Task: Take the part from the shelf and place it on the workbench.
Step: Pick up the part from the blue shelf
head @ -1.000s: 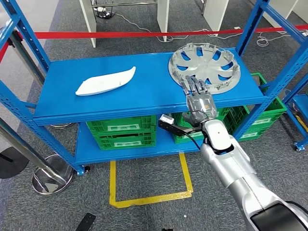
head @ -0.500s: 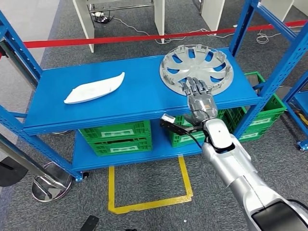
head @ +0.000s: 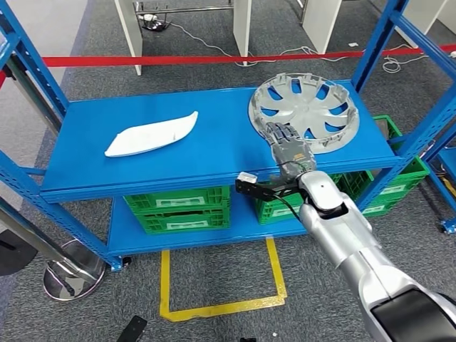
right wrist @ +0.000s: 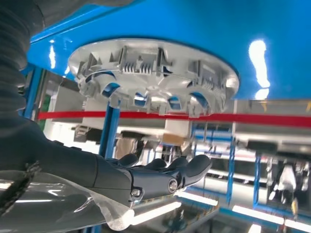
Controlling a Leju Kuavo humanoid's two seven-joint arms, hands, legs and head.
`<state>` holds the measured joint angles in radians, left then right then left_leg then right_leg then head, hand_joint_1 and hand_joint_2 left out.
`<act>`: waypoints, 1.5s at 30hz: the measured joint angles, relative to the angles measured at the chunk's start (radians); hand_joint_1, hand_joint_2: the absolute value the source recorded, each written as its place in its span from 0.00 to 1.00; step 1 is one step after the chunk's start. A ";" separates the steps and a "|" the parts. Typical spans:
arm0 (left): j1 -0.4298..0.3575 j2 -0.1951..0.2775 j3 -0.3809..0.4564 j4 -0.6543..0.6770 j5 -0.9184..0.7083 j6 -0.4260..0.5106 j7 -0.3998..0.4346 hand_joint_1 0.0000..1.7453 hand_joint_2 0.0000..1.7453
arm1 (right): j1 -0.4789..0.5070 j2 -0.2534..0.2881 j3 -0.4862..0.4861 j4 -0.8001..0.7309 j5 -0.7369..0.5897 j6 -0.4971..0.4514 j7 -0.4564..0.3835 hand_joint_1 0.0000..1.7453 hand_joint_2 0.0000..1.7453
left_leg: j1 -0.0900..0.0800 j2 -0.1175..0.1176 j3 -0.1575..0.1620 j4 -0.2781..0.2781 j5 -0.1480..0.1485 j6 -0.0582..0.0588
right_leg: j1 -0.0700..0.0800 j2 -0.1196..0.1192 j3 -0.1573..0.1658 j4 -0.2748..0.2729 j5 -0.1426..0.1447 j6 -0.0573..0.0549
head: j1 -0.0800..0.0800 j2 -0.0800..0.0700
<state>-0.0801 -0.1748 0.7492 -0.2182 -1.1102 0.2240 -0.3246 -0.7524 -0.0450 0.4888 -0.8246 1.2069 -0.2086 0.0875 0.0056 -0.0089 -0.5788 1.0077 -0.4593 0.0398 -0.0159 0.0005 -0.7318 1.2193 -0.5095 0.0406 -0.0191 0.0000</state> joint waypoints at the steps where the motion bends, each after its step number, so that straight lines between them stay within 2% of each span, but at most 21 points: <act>1: 0.000 0.000 0.000 0.000 0.000 -0.001 0.000 0.00 0.00 | -0.018 0.000 0.003 0.013 -0.006 0.014 -0.007 0.00 1.00 | 0.001 -0.001 0.006 0.003 -0.007 -0.005 | -0.001 -0.001 0.026 -0.068 0.041 0.001 | 0.000 0.000; 3: -0.002 -0.001 0.000 0.000 -0.002 -0.002 0.000 0.00 0.00 | -0.059 0.001 0.009 0.037 -0.012 0.036 -0.016 0.00 1.00 | -0.003 -0.002 0.010 0.010 -0.020 -0.016 | -0.001 0.000 0.077 -0.174 0.079 -0.004 | 0.001 0.000; 8: -0.002 -0.003 0.000 0.000 -0.003 -0.004 0.001 0.00 0.00 | -0.113 0.003 0.019 0.075 -0.016 0.049 -0.022 0.00 1.00 | -0.002 0.000 0.006 0.033 -0.045 -0.040 | 0.001 0.003 0.102 -0.197 0.063 -0.036 | -0.002 0.000; 11: -0.003 -0.003 0.000 0.000 -0.003 -0.004 0.001 0.00 0.00 | -0.128 0.004 0.026 0.090 -0.015 0.050 -0.023 0.00 1.00 | 0.002 0.002 -0.079 0.200 -0.112 -0.053 | 0.000 0.002 0.117 -0.198 0.052 -0.050 | -0.008 0.000; 13: -0.001 -0.003 0.000 0.000 -0.003 -0.005 0.002 0.00 0.00 | -0.131 0.005 0.035 0.102 -0.004 0.051 -0.021 0.00 1.00 | 0.002 0.002 -0.142 0.299 -0.127 -0.053 | 0.002 0.003 0.128 -0.198 0.042 -0.052 | -0.008 0.000; 15: 0.001 -0.004 0.000 0.000 -0.002 -0.006 0.002 0.00 0.00 | -0.139 0.005 0.046 0.113 0.012 0.054 -0.018 0.00 1.00 | 0.002 0.002 -0.142 0.255 -0.065 -0.047 | 0.003 0.005 0.143 -0.198 0.032 -0.051 | -0.008 0.000; 17: 0.001 -0.004 0.000 0.000 -0.001 -0.006 0.002 0.00 0.00 | -0.157 0.005 0.058 0.127 0.021 0.059 -0.019 0.00 1.00 | -0.003 0.002 -0.096 0.122 0.020 -0.032 | 0.006 0.006 0.156 -0.199 0.021 -0.048 | -0.007 0.000; 19: 0.000 -0.006 0.000 0.000 0.002 -0.006 0.001 0.00 0.00 | -0.179 0.005 0.070 0.147 0.028 0.065 -0.022 0.00 1.00 | -0.009 0.003 -0.063 0.035 0.046 -0.020 | 0.007 0.007 0.159 -0.199 0.014 -0.040 | -0.006 0.000; 22: 0.002 -0.008 0.000 0.000 0.007 -0.006 -0.001 0.00 0.00 | -0.201 0.004 0.084 0.173 0.035 0.070 -0.024 0.00 1.00 | -0.009 0.003 -0.052 0.015 0.034 -0.012 | 0.006 0.007 0.157 -0.202 0.008 -0.023 | -0.005 0.000; 24: 0.003 -0.010 0.001 0.000 0.009 -0.006 -0.003 0.00 0.00 | -0.218 0.002 0.091 0.189 0.039 0.078 -0.025 0.00 1.00 | -0.004 0.004 -0.039 0.004 0.033 -0.004 | 0.006 0.006 0.137 -0.164 -0.012 -0.013 | -0.003 0.000; 27: 0.003 -0.014 0.002 0.000 0.012 -0.006 -0.003 0.00 0.00 | -0.239 -0.001 0.106 0.220 0.049 0.100 -0.026 0.00 1.00 | -0.002 0.005 -0.028 0.000 0.024 0.005 | 0.004 0.005 0.026 0.019 -0.075 -0.003 | 0.000 0.000; 28: 0.004 -0.015 0.002 0.000 0.014 -0.006 -0.003 0.00 0.00 | -0.242 -0.003 0.111 0.231 0.054 0.107 -0.027 0.00 1.00 | -0.002 0.004 -0.023 0.001 0.019 0.006 | 0.003 0.005 -0.007 0.064 -0.079 0.000 | 0.000 0.000; 29: 0.007 -0.016 0.004 0.000 0.016 -0.006 -0.003 0.00 0.00 | -0.245 -0.004 0.117 0.241 0.060 0.113 -0.026 0.00 1.00 | -0.001 0.003 -0.017 0.002 0.013 0.005 | 0.002 0.005 -0.022 0.072 -0.062 0.002 | 0.001 0.000; 30: 0.011 -0.016 0.005 0.000 0.018 -0.005 -0.003 0.00 0.00 | -0.250 -0.006 0.122 0.251 0.065 0.118 -0.026 0.00 1.00 | -0.001 0.002 -0.009 0.003 0.006 0.003 | 0.001 0.004 -0.017 0.039 -0.025 0.002 | 0.001 0.000; 32: 0.016 -0.017 0.009 0.000 0.022 -0.004 -0.004 0.00 0.00 | -0.268 -0.008 0.133 0.272 0.071 0.133 -0.026 0.00 1.00 | -0.001 0.000 0.008 0.008 -0.012 -0.006 | 0.000 0.001 0.032 -0.088 0.059 0.003 | 0.000 0.000; 33: 0.016 -0.017 0.010 0.000 0.023 -0.003 -0.004 0.00 0.00 | -0.279 -0.008 0.138 0.284 0.072 0.143 -0.026 0.00 1.00 | -0.002 -0.001 0.012 0.012 -0.020 -0.011 | 0.001 0.000 0.059 -0.145 0.079 0.001 | 0.000 0.000; 35: 0.017 -0.016 0.013 0.000 0.024 -0.003 -0.004 0.00 0.00 | -0.294 -0.008 0.148 0.307 0.072 0.163 -0.025 0.00 1.00 | -0.005 -0.002 0.014 0.016 -0.028 -0.021 | 0.005 0.001 0.086 -0.186 0.074 -0.010 | -0.001 0.000; 38: 0.022 -0.016 0.016 0.000 0.025 -0.002 -0.005 0.00 0.00 | -0.303 -0.010 0.158 0.326 0.072 0.171 -0.025 0.00 1.00 | -0.003 -0.001 0.014 0.024 -0.041 -0.035 | 0.003 0.004 0.096 -0.190 0.063 -0.032 | -0.003 0.000; 40: 0.022 -0.015 0.017 0.000 0.025 -0.001 -0.005 0.00 0.00 | -0.313 -0.010 0.162 0.333 0.072 0.171 -0.025 0.00 1.00 | -0.001 0.001 -0.015 0.090 -0.073 -0.045 | -0.001 0.005 0.106 -0.193 0.057 -0.043 | -0.008 0.000; 43: 0.022 -0.015 0.017 0.000 0.025 -0.001 -0.006 0.00 0.00 | -0.317 -0.010 0.167 0.346 0.070 0.178 -0.024 0.00 1.00 | 0.001 0.002 -0.116 0.265 -0.118 -0.052 | 0.001 0.005 0.125 -0.193 0.042 -0.051 | -0.010 0.000; 45: 0.025 -0.015 0.019 0.001 0.025 -0.001 -0.006 0.00 0.00 | -0.318 -0.010 0.172 0.359 0.061 0.201 -0.019 0.00 1.00 | 0.001 0.002 -0.141 0.270 -0.078 -0.048 | 0.003 0.006 0.140 -0.193 0.030 -0.051 | -0.011 0.000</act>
<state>-0.0550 -0.1900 0.7679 -0.2173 -1.0857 0.2233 -0.3304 -1.0700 -0.0553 0.6609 -0.4661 1.2676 -0.0079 0.0684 0.0063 -0.0071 -0.7202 1.2780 -0.5370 -0.0083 -0.0125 0.0063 -0.5915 1.0264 -0.4790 -0.0107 -0.0297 0.0000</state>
